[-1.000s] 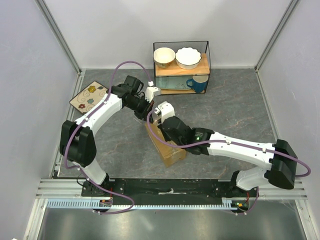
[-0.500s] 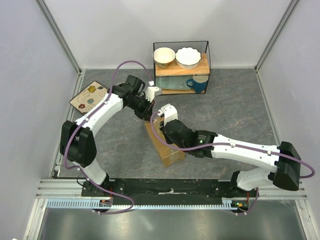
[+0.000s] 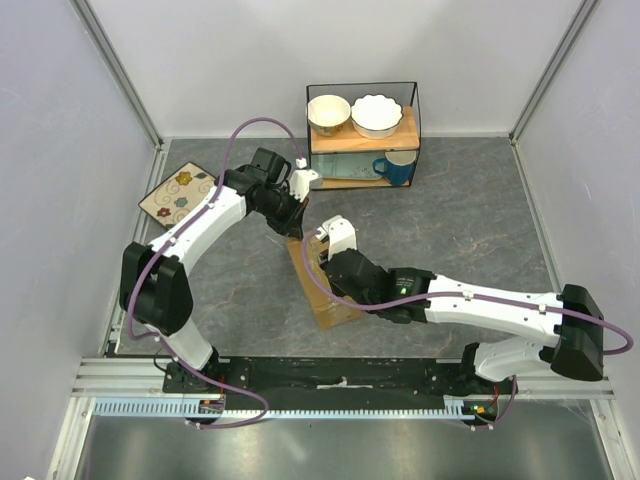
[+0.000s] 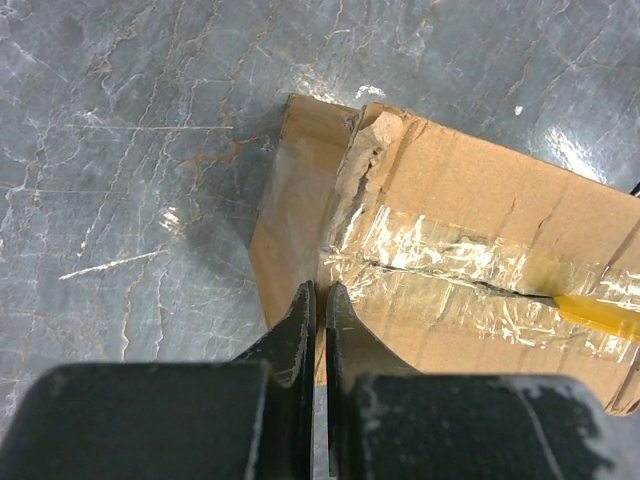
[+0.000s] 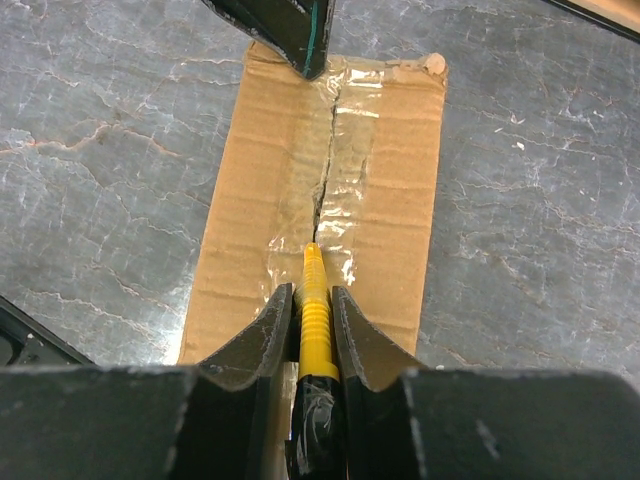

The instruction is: Unpack the express box

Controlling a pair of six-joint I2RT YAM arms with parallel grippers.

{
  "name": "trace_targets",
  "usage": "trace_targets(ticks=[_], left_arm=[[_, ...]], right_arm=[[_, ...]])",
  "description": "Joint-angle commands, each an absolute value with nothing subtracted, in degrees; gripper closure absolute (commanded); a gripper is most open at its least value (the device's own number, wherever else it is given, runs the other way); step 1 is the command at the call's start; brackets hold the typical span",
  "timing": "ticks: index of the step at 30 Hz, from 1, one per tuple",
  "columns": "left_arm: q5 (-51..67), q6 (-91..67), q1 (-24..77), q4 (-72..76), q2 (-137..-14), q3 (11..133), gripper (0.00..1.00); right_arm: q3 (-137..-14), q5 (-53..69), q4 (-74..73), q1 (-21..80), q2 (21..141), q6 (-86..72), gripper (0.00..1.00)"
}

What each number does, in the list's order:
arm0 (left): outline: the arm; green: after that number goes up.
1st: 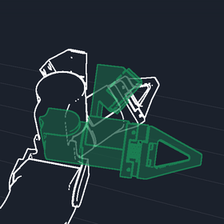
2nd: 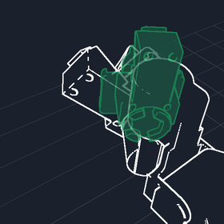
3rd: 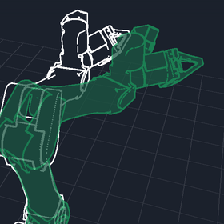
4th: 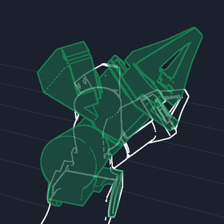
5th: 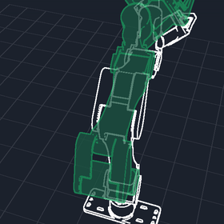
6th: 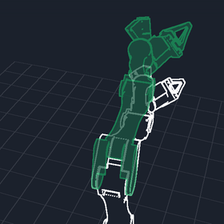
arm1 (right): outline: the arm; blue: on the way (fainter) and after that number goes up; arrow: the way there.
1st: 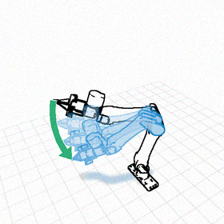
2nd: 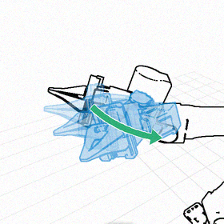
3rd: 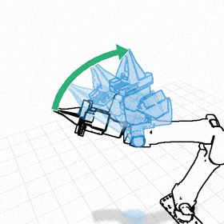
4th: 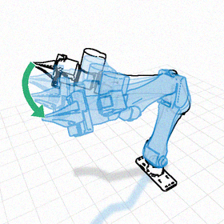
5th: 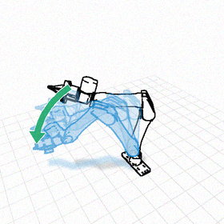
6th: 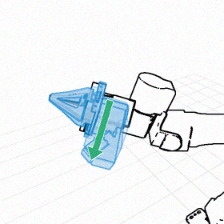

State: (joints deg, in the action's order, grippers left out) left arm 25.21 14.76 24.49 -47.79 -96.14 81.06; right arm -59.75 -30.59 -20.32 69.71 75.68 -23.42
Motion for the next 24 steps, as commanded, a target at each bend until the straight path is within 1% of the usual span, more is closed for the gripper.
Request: trace_targets(ticks=[1,24], left_arm=[[2.7,17.5,22.1,-40.8,-98.9,79.9,0.98],[-7.6,20.5,21.5,-38.1,-99.4,79.9,0.98]], right_arm=[[-57.8,-26.9,-28.8,72.9,73.7,-26.7,1.00],[-53.1,-28.7,-30.1,76.7,69.4,-31.2,1.00]])
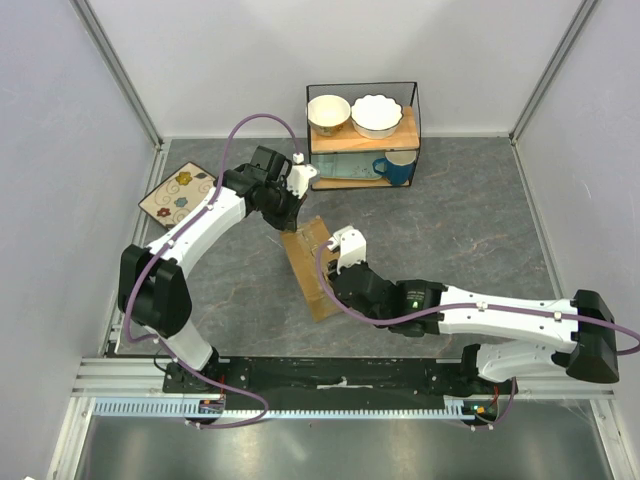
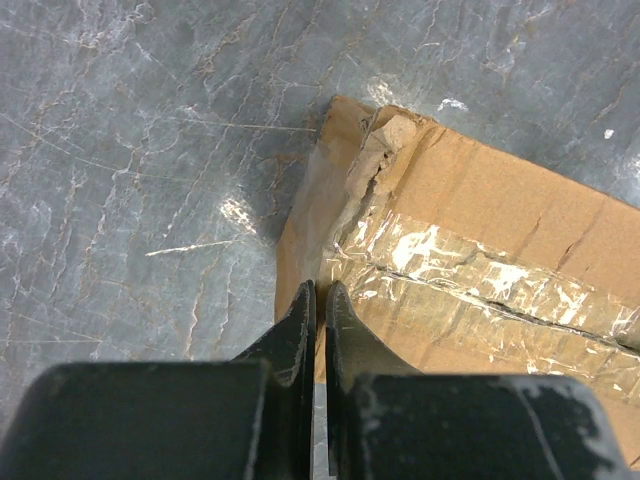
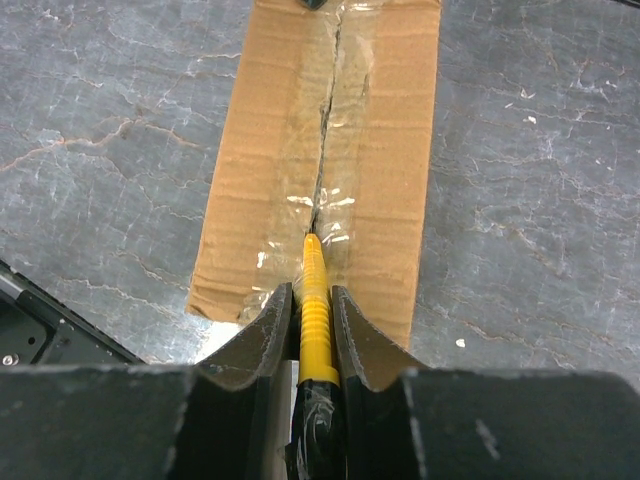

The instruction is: Unpack the express box

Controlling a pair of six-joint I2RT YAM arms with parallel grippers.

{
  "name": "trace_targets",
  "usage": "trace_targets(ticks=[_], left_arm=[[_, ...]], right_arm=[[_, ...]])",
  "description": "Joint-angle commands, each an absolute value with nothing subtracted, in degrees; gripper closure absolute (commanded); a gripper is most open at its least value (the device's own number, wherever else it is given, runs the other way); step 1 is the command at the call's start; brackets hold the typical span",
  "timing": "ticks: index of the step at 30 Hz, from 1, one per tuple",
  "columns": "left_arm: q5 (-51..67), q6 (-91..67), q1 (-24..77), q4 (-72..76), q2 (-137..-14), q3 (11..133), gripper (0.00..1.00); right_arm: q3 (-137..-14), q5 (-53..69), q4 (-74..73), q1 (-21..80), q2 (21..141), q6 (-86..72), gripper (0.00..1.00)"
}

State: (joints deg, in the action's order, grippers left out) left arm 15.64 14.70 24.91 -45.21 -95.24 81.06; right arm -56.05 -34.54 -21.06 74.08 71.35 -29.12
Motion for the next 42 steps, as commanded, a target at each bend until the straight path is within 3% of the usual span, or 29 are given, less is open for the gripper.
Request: trace_targets(ticks=[1,19,27,34,38,42], left_arm=[[-7.9,20.6,21.4,-38.0,-99.5,80.2,0.98],[-8.7,21.6,21.1,-38.5,-98.4,80.9,0.98],[5.1,24.3,21.7,-40.9,-92.3,76.8,0.98],[16.3,31.2,22.8,-44.5,-89.1,74.3,0.98],[20.6,33.2,23.2,-46.5,-89.1,76.4,0.98],[24.9,35.4,23.9,-50.8,-90.3,80.5,0.98]], right_arm=[[-52.8,-28.6,-30.1,76.9,69.2,-31.4,1.00],[-51.0,-29.5,-30.5,77.9,66.5,-33.1,1.00],[-54.0,-33.7,-34.2,77.8,64.7,-32.2,1.00],[-61.3,-47.4,-38.6,77.1,62.8,-29.4,1.00],[-61.7,-51.8,-35.8,71.7,64.9,-25.9,1.00],[-59.6,-45.7,-27.6,62.9,67.0,-21.9,1.00]])
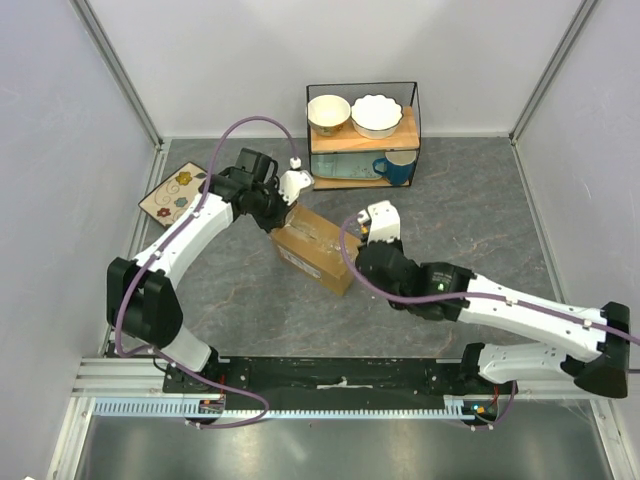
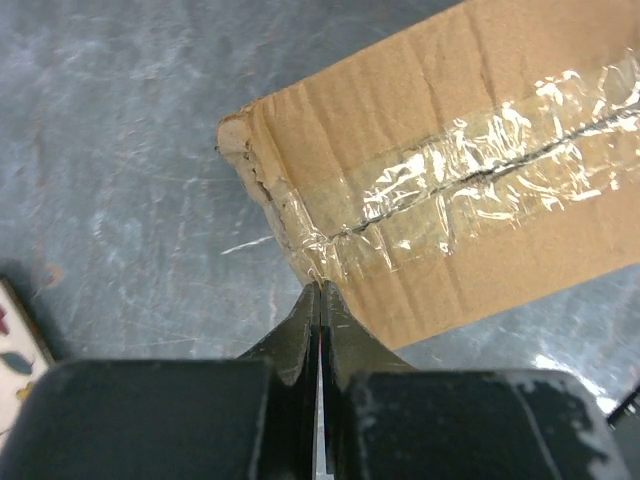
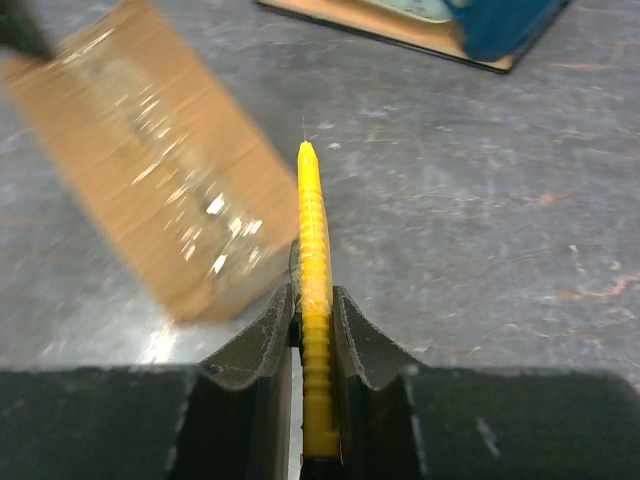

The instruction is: Unpack the express box

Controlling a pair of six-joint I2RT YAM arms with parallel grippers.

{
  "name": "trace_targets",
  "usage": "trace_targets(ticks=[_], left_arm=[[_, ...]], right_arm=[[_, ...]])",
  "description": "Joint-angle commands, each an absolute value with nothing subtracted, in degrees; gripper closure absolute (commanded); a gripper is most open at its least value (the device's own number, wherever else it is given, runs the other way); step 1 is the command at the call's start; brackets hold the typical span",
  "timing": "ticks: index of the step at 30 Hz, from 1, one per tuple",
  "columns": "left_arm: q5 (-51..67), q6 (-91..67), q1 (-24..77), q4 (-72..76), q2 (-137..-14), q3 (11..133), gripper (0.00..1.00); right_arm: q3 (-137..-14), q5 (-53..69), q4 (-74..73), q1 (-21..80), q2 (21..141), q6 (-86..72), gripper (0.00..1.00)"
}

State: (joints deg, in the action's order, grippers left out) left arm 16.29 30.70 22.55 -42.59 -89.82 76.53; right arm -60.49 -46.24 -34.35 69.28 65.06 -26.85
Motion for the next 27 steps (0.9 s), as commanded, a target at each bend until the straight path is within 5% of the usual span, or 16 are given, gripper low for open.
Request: trace_targets(ticks=[1,8,15,20,27], left_arm=[[26.0,36.6,24.1,-51.8,-90.8,81.0,0.98],[29.1,39.6,25.3,-57.7,-89.2,80.2,0.89],[29.9,38.6,25.2,-60.6,-81.0,83.2,0.59],[32.9,37.2,25.2,-62.3,-80.5,87.3,0.55],[34.0,32.4,25.3,-55.2,-83.7,79.3,0.56]], right_arm=[[-59.3,-44.4,-26.7,59.8,67.5,-21.7,1.00],[-55.6,-36.7,-20.8,56.5,72.9,-21.8,1.00],[-53.3,-28.3,-20.2,55.2,70.0,-22.1,1.00],[-49.8,-24.3,-19.9,54.9,69.7,-24.6,1.00],[-51.4,-34.6,-21.4,51.6,67.2,-20.7,1.00]])
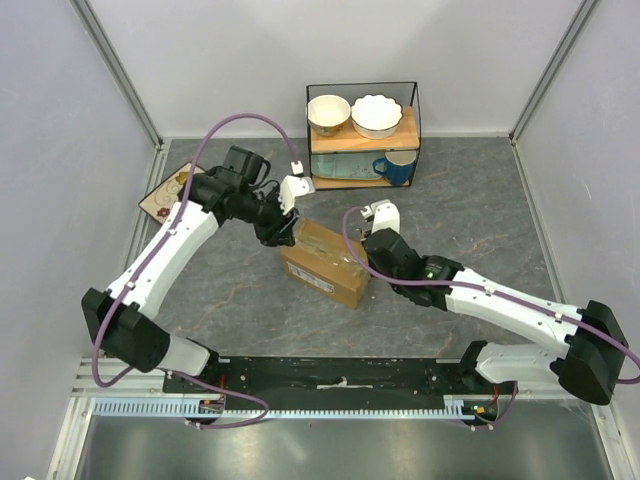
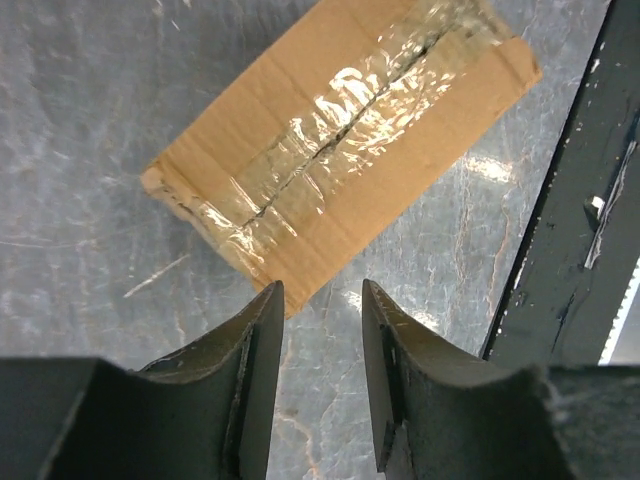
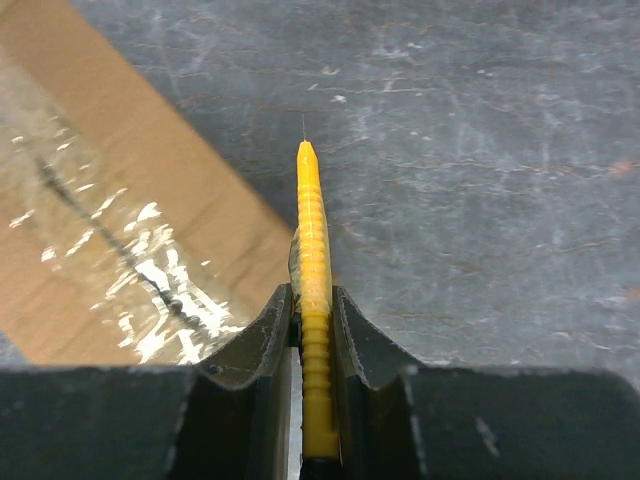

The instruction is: Unpack the express box

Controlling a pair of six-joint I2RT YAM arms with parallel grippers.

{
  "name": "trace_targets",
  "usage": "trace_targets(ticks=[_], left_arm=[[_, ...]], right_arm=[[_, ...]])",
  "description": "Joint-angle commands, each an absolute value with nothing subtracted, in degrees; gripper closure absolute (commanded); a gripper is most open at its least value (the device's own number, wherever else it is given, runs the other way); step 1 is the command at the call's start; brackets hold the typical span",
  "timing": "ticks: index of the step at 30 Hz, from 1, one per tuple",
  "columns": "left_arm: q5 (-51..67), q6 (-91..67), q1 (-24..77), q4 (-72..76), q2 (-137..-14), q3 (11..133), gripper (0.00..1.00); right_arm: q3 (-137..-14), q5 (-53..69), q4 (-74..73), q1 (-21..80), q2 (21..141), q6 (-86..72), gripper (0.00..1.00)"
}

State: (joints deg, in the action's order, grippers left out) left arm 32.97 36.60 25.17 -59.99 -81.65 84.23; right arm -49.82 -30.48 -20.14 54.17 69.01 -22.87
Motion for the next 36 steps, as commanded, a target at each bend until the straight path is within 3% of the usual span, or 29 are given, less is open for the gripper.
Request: trace_targets(ticks=[1,8,15,27,36], left_arm=[[32.8,32.2,25.3,-53.5,-83.2,76.5,0.56],[24.4,31.7,25.3,-44.6,-83.3,69.3,0.65],[23.4,31.6,25.3,-43.8,-82.1,68.5,0.65],[26.8,30.6,25.3,-45.5,-81.5,70.6,0.63],[29.5,31.3,25.3,-46.0,-84.7,70.5,0.64]], right_arm=[[-52.5,-34.5,-21.2,51.2,67.3,-20.2,1.00],[-52.0,-31.7,-17.1,48.2,71.7,-19.0,1.00],[-48.9,-25.9,-12.2,47.7,77.6,-21.0,1.00],[-41.9,-14.6,-13.3,48.9,67.0,-28.4,1.00],[-41.5,-15.5,-13.2,55.1,67.8,-32.3,1.00]])
